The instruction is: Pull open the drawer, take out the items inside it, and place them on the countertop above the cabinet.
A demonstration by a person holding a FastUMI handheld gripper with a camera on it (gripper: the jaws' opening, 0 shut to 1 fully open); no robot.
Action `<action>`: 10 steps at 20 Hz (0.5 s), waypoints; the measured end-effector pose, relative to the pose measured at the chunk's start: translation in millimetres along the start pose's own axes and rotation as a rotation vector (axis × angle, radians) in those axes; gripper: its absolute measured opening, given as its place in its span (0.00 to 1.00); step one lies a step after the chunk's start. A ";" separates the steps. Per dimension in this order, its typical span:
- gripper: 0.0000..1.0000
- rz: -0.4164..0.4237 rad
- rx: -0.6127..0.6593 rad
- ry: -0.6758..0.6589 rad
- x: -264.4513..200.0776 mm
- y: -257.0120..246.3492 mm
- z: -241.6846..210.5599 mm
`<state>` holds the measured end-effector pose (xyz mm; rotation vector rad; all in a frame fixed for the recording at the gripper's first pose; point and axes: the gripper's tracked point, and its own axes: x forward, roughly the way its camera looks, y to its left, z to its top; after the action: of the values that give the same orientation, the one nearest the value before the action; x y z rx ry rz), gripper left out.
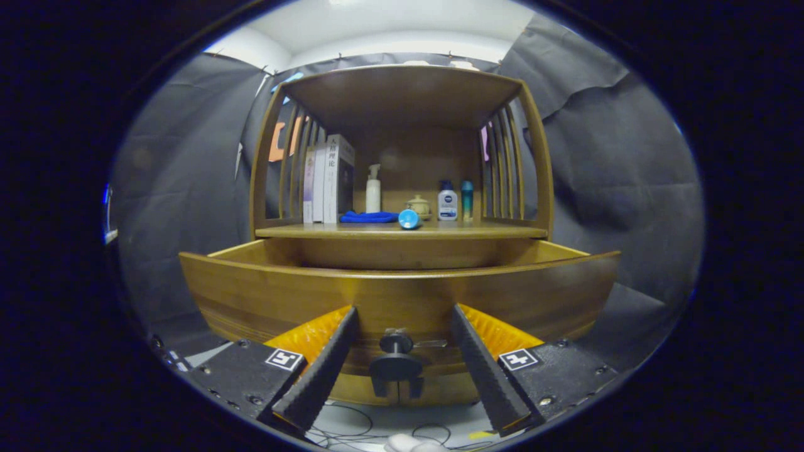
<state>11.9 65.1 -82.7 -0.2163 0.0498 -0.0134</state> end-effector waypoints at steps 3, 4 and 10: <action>0.98 0.004 0.034 -0.024 20.3 2.0 4.5; 0.98 0.003 0.030 -0.008 27.4 1.5 5.2; 0.99 -0.013 0.035 -0.019 80.1 2.5 11.5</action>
<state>92.5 68.5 -75.9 -0.1819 0.0295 -0.0253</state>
